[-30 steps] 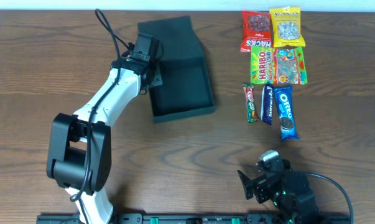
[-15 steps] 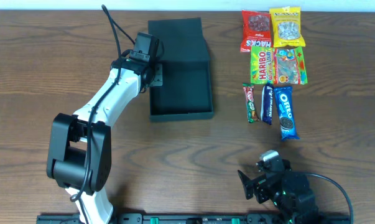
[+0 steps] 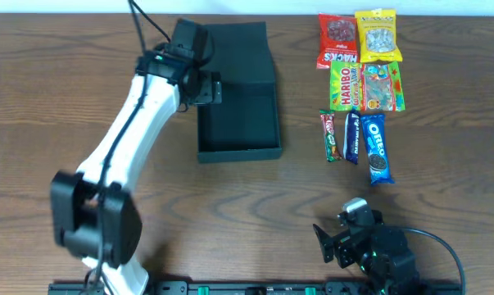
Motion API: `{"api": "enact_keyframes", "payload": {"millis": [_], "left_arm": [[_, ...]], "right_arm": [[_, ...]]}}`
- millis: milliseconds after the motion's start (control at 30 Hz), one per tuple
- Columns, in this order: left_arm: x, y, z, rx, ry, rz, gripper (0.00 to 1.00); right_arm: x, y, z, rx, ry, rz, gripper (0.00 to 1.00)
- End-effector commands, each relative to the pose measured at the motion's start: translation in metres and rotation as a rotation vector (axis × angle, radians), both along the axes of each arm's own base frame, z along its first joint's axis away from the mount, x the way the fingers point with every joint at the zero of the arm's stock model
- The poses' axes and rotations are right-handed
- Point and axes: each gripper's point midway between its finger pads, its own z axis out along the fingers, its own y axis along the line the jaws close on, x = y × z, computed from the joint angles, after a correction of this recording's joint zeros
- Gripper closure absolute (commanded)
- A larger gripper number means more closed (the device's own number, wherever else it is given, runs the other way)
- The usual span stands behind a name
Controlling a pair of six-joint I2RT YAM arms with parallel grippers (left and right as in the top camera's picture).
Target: Pack container
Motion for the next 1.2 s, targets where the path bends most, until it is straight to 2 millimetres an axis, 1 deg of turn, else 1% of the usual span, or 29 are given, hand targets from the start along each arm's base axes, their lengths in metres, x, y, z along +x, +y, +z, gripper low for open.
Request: {"api": "enact_keyframes", "payload": {"millis": [0,67,100,267,367,433,567,600,633,700,733,767,800,833,967,1033,1100,1167], "left_arm": [[-0.021,0.0,0.048,0.0,-0.06,-0.056,0.05],[-0.039,0.003,0.057,0.008,-0.04,-0.067,0.05],[-0.052,0.005,0.063,0.009,-0.025,-0.073,0.05],[-0.093,-0.003,0.083,-0.033,0.007,-0.179,0.05],[-0.115,-0.004,0.09,-0.056,0.007,-0.224,0.05],[-0.13,-0.003,0.091,-0.078,0.002,-0.242,0.05],[-0.157,0.006,0.082,-0.084,-0.009,-0.247,0.05],[-0.164,0.008,0.079,-0.086,-0.006,-0.248,0.05],[-0.167,0.009,0.077,-0.088,-0.003,-0.249,0.05],[-0.172,0.01,0.075,-0.091,0.005,-0.25,0.05],[-0.174,0.009,0.074,-0.098,0.011,-0.254,0.05],[-0.175,0.007,0.073,-0.109,0.017,-0.26,0.05],[-0.176,0.004,0.073,-0.121,0.023,-0.266,0.05],[-0.177,0.002,0.073,-0.132,0.026,-0.27,0.05],[-0.175,0.002,0.073,-0.134,0.017,-0.271,0.05],[-0.174,0.002,0.074,-0.134,0.014,-0.272,0.05],[-0.174,0.001,0.074,-0.134,0.013,-0.271,0.05],[-0.172,0.001,0.075,-0.136,0.005,-0.272,0.05]], "right_arm": [[-0.001,0.002,-0.002,0.002,0.001,0.014,0.01],[-0.001,0.002,-0.002,0.002,0.001,0.014,0.01],[-0.001,0.002,-0.002,0.002,0.001,0.014,0.01],[-0.001,0.002,-0.002,0.002,0.001,0.014,0.01],[-0.001,0.002,-0.002,0.002,0.001,0.014,0.01],[-0.001,0.002,-0.002,0.002,0.001,0.013,0.01],[-0.001,0.002,-0.002,0.002,0.001,0.014,0.01],[0.001,0.005,0.003,0.029,-0.012,0.009,0.01],[0.006,0.012,0.014,0.099,-0.034,-0.001,0.01],[0.02,0.029,0.053,0.327,-0.105,-0.029,0.01],[0.021,0.039,0.072,0.468,-0.107,-0.031,0.01],[0.02,0.048,0.087,0.593,-0.087,-0.027,0.01],[0.018,0.055,0.098,0.695,-0.057,-0.019,0.01],[0.016,0.059,0.104,0.765,-0.026,-0.017,0.01],[0.013,0.06,0.098,0.783,0.025,-0.033,0.01],[0.006,0.067,0.099,0.81,0.07,0.01,0.01],[0.009,0.065,0.102,0.814,0.045,-0.001,0.01],[0.014,0.062,0.11,0.778,-0.037,0.014,0.01]]}}
